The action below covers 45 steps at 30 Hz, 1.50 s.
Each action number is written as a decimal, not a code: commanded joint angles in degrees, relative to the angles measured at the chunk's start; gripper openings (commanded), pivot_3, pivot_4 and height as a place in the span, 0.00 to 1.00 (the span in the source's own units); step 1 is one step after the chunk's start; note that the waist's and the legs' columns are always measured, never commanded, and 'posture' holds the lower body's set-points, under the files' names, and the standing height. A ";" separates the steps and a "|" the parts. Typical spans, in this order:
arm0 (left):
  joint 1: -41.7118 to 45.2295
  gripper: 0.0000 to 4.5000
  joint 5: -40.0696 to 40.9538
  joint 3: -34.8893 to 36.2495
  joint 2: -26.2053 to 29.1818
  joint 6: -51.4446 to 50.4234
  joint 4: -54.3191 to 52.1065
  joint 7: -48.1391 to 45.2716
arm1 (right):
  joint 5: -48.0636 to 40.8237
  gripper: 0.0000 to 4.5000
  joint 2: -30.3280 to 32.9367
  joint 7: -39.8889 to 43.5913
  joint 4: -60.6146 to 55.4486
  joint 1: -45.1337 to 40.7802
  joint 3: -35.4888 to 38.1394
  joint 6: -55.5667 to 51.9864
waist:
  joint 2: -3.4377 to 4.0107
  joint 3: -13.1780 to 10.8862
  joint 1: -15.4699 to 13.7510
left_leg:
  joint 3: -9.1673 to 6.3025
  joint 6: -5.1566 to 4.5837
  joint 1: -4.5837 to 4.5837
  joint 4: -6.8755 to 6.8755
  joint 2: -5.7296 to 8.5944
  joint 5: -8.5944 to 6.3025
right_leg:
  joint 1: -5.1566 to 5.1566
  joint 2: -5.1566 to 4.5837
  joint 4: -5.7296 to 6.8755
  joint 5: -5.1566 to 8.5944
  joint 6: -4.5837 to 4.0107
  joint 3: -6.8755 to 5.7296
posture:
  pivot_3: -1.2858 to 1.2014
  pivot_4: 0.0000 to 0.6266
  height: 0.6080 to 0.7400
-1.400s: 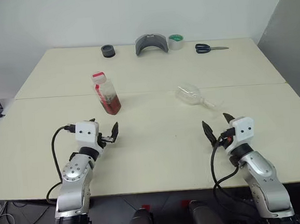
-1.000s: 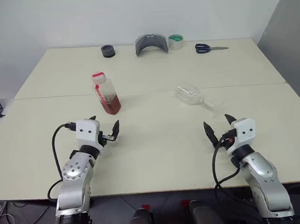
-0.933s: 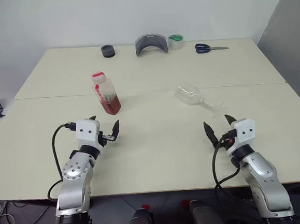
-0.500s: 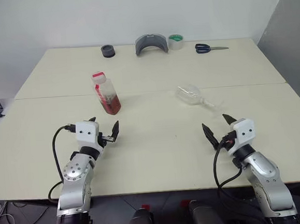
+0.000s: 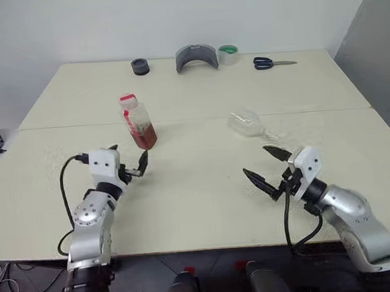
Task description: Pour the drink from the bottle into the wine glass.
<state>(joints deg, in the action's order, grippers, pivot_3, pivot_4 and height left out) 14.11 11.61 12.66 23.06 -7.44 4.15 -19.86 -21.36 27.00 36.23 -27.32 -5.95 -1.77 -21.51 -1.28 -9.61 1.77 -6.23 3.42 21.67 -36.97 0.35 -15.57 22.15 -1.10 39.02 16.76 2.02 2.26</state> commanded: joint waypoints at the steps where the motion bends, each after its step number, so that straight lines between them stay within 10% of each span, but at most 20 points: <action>1: 2.96 1.00 1.59 1.06 1.52 -0.88 1.73 -1.77 | -4.77 1.00 2.05 2.55 -3.51 -2.88 -0.23 -5.73 | 0.00 0.00 -0.02 | -0.01 0.00 0.01 0.00 0.00 0.00 | 0.00 -0.01 -0.01 0.00 0.00 -0.01 | 0.52 0.24 1.00; 45: 32.59 1.00 -3.24 -4.21 4.33 3.04 31.70 -9.40 | -6.51 1.00 2.37 2.62 -4.29 -13.61 -3.61 -12.02 | -0.03 -0.01 0.01 | -0.03 0.00 0.13 -0.02 0.05 0.00 | 0.10 -0.05 -0.02 -0.01 0.00 -0.06 | 0.52 0.24 1.00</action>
<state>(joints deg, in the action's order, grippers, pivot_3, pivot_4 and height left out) 44.98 8.63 8.22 26.25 -5.75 36.14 -28.89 -27.14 29.25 38.74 -29.26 -18.74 -5.86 -33.68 -1.31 -9.62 1.79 -6.26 3.42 21.80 -36.98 0.40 -15.57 22.25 -1.15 39.00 16.75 2.02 2.20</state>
